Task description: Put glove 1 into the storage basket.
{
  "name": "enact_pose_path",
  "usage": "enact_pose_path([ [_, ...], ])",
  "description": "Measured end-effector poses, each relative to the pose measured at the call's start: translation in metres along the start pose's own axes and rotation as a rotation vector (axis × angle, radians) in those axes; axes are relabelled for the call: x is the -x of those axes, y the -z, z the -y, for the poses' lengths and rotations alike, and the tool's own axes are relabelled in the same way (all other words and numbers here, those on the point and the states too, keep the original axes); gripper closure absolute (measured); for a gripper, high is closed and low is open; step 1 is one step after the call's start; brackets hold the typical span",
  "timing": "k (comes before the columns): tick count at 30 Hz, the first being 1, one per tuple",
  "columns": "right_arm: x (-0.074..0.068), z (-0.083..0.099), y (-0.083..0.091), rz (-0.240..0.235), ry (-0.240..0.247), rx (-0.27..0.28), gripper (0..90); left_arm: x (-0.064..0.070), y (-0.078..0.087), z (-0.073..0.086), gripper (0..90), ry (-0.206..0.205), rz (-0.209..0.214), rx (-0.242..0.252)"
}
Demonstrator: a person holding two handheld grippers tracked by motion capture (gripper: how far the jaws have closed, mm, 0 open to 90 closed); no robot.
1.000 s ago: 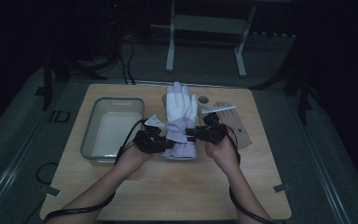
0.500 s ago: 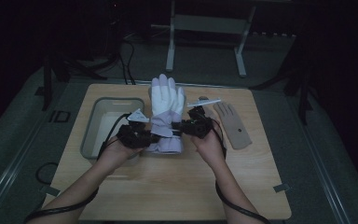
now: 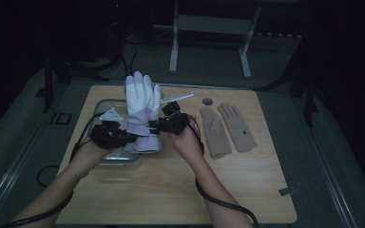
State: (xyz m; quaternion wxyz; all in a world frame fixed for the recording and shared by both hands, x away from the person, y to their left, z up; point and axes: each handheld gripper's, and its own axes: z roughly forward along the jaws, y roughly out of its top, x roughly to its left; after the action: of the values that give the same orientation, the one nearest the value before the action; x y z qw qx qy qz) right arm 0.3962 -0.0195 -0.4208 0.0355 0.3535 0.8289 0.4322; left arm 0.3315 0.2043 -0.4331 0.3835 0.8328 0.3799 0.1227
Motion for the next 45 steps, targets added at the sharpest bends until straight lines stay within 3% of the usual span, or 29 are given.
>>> enact_pose_path([
  [5, -0.01, -0.007, -0.016, -0.005, 0.013, -0.012, 75.3, -0.016, 0.011, 0.012, 71.2, 0.018, -0.02, -0.012],
  [9, -0.028, -0.018, -0.04, -0.01, 0.024, -0.02, 75.3, -0.031, 0.023, 0.022, 71.2, 0.037, -0.039, -0.019],
  [17, -0.045, -0.024, -0.07, -0.032, 0.035, -0.06, 75.3, -0.055, 0.035, 0.046, 71.2, 0.067, -0.037, -0.053],
  [31, -0.031, -0.006, -0.109, -0.014, -0.012, -0.154, 75.4, -0.075, 0.002, 0.063, 70.7, 0.085, 0.012, -0.132],
  [38, -0.029, 0.002, -0.12, 0.002, -0.025, -0.2, 75.4, -0.074, -0.01, 0.069, 69.4, 0.083, -0.004, -0.191],
  [42, -0.03, 0.004, -0.122, 0.01, -0.021, -0.209, 75.4, -0.072, -0.012, 0.068, 63.9, 0.066, -0.018, -0.217],
  [43, -0.031, 0.003, -0.121, 0.012, -0.015, -0.214, 75.4, -0.071, -0.012, 0.068, 53.5, 0.064, -0.021, -0.224],
  [45, -0.032, 0.003, -0.122, 0.033, -0.001, -0.225, 75.6, -0.07, -0.012, 0.068, 42.2, 0.057, -0.054, -0.204],
])
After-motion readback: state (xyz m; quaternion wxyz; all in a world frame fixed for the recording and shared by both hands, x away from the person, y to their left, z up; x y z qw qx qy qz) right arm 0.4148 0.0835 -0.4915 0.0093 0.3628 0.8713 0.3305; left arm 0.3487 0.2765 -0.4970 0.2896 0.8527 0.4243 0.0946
